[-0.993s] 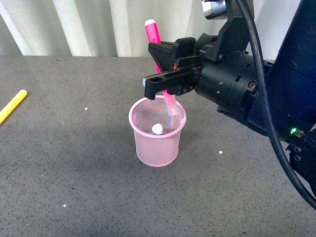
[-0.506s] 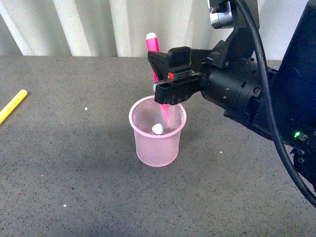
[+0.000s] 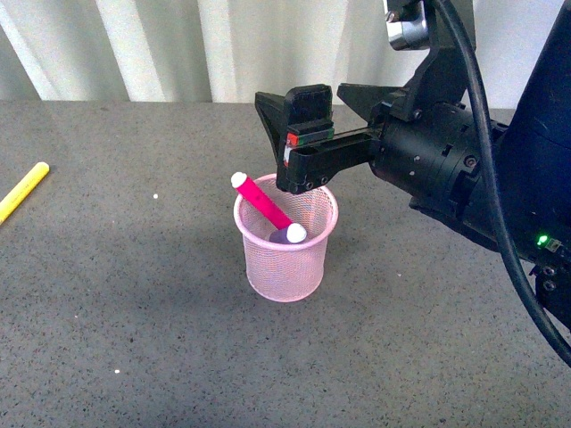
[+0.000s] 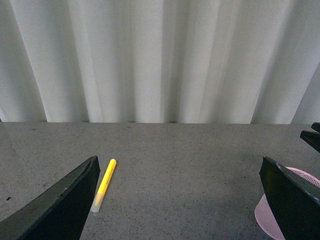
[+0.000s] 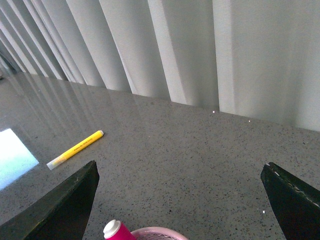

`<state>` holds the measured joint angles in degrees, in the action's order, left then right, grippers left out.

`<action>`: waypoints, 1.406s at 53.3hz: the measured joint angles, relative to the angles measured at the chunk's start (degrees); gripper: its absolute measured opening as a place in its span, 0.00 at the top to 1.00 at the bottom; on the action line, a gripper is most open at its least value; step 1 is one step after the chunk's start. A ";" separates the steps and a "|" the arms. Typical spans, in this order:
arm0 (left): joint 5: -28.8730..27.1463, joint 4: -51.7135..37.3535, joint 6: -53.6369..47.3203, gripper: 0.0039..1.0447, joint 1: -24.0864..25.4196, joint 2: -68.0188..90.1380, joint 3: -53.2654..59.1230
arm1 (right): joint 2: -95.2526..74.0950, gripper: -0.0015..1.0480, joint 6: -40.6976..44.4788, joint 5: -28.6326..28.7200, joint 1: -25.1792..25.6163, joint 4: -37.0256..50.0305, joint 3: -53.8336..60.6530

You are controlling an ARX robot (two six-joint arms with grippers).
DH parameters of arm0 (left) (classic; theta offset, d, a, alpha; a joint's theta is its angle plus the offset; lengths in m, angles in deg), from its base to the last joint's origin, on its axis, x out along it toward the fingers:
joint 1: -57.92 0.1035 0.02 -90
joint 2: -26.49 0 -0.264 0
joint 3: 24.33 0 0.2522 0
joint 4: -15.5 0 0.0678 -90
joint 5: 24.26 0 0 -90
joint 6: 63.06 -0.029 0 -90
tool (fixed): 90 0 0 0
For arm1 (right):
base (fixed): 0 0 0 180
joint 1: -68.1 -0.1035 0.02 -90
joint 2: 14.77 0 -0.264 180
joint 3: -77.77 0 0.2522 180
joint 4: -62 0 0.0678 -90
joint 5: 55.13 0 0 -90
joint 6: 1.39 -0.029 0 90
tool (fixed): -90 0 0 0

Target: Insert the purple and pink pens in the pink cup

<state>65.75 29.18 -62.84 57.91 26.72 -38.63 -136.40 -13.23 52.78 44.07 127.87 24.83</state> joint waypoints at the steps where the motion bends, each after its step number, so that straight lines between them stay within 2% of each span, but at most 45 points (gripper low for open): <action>1: 0.00 0.00 0.00 0.06 0.00 0.00 0.00 | 0.00 0.07 -0.07 -0.09 0.31 0.00 0.00; 8: 0.00 0.00 0.00 0.06 0.00 0.00 0.00 | 6.51 0.07 -0.07 -4.90 8.11 -4.39 0.00; 13: -0.07 0.02 0.00 0.06 0.00 0.00 0.00 | 17.81 0.07 2.38 -9.22 17.64 -12.09 -0.13; 18: 0.00 0.02 0.00 0.06 0.00 0.00 0.00 | 25.62 0.07 5.38 -10.05 24.52 -18.08 -0.07; 25: -0.04 0.02 0.00 0.06 0.00 0.00 0.00 | 36.65 0.07 7.28 -5.88 33.66 -24.76 0.98; 32: -0.04 0.02 0.00 0.06 0.00 0.00 0.00 | 46.25 0.07 7.98 -1.40 40.04 -30.29 2.27; 35: -0.04 0.02 0.00 0.06 0.00 0.00 0.00 | 51.43 0.09 8.74 0.83 42.82 -35.52 2.56; 39: -0.02 0.02 0.00 0.06 0.00 0.00 0.00 | 57.94 0.18 10.03 1.40 44.15 -46.84 3.13; 41: -0.02 0.02 0.00 0.06 0.00 0.00 0.00 | 63.87 0.27 10.51 1.81 44.54 -53.99 5.60; 44: -0.02 0.04 0.00 0.06 0.00 0.00 0.00 | 70.44 0.37 10.93 1.86 44.19 -58.45 9.92; 65: -0.04 0.04 0.00 0.06 0.00 0.00 0.00 | 84.72 0.96 11.58 -6.99 35.63 -57.24 25.51; 75: -0.04 0.04 0.00 0.06 0.00 0.00 0.00 | 89.11 0.97 11.76 -9.68 32.50 -57.27 29.31</action>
<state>65.71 29.22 -62.84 57.91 26.72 -38.63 -47.29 -1.47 43.10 76.57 70.61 54.14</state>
